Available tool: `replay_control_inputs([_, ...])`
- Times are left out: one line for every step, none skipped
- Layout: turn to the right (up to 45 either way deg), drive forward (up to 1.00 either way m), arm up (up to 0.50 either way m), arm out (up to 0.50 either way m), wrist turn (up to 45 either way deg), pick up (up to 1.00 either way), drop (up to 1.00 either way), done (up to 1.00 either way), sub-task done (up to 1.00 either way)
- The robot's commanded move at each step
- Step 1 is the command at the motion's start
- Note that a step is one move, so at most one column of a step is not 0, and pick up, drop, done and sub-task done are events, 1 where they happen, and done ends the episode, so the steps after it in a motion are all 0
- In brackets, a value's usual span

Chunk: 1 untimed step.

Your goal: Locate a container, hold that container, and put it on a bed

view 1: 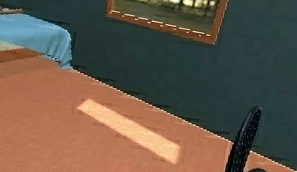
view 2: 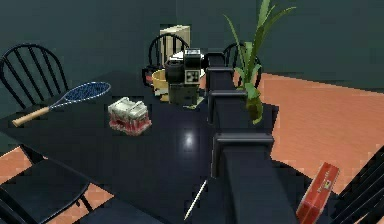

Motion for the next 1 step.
replay_control_inputs([0.0, 0.00, 0.00, 0.00, -45.0, 0.00, 0.00, 0.00, 0.00])
